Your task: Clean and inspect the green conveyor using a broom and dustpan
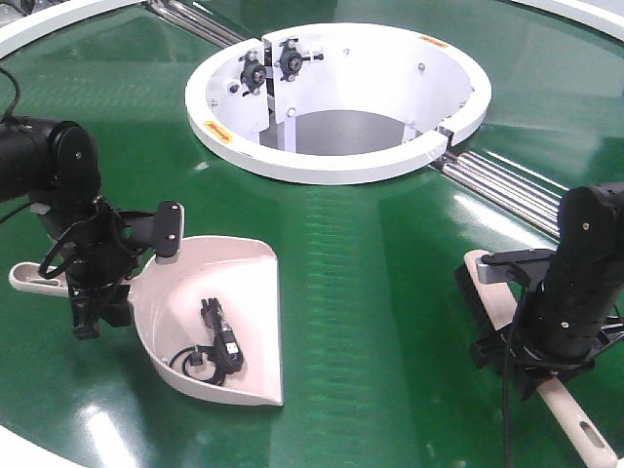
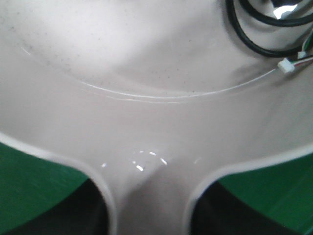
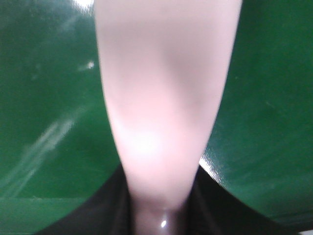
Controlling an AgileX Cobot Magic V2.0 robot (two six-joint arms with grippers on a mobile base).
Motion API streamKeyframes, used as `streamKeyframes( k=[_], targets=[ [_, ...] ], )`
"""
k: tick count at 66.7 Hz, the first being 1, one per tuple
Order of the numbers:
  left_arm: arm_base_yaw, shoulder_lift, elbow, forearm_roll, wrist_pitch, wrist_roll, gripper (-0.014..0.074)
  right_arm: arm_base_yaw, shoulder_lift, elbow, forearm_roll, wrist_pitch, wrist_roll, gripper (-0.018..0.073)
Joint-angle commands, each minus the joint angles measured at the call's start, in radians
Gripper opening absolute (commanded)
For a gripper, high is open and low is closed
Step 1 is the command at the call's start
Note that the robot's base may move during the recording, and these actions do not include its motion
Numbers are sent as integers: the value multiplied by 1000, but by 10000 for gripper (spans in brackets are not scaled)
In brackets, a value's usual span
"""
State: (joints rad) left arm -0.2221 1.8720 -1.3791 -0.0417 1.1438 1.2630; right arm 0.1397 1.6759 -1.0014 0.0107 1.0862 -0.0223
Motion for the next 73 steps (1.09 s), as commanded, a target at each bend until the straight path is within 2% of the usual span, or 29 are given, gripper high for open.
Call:
streamKeyframes(
  k=[1, 10, 25, 33, 40, 46, 58, 73],
  targets=[
    [-4, -43, -27, -15, -42, -82, 36, -6, -37, -19, -3, -3, -2, 201],
    [-4, -43, -27, -14, -40, -82, 139, -6, -37, -19, -3, -5, -2, 321],
    [-4, -43, -27, -14, -16, -107, 412, -6, -39, -19, 1, -7, -2, 485],
    [-4, -44, -27, -14, -9, -158, 554, -4, -59, -19, 3, -16, -1, 532],
    [-4, -51, -27, -14, 12, -206, 624, -4, -101, -19, 3, -27, -1, 541],
    [-4, -67, -27, -21, 36, -232, 643, -4, -145, -19, 3, -27, -1, 541],
    [-4, -136, -27, -64, 86, -300, 623, -4, -262, -19, 3, -65, -1, 541],
    [-4, -267, -27, -74, 90, -480, 565, -4, -453, -19, 46, -153, 5, 539]
  ],
)
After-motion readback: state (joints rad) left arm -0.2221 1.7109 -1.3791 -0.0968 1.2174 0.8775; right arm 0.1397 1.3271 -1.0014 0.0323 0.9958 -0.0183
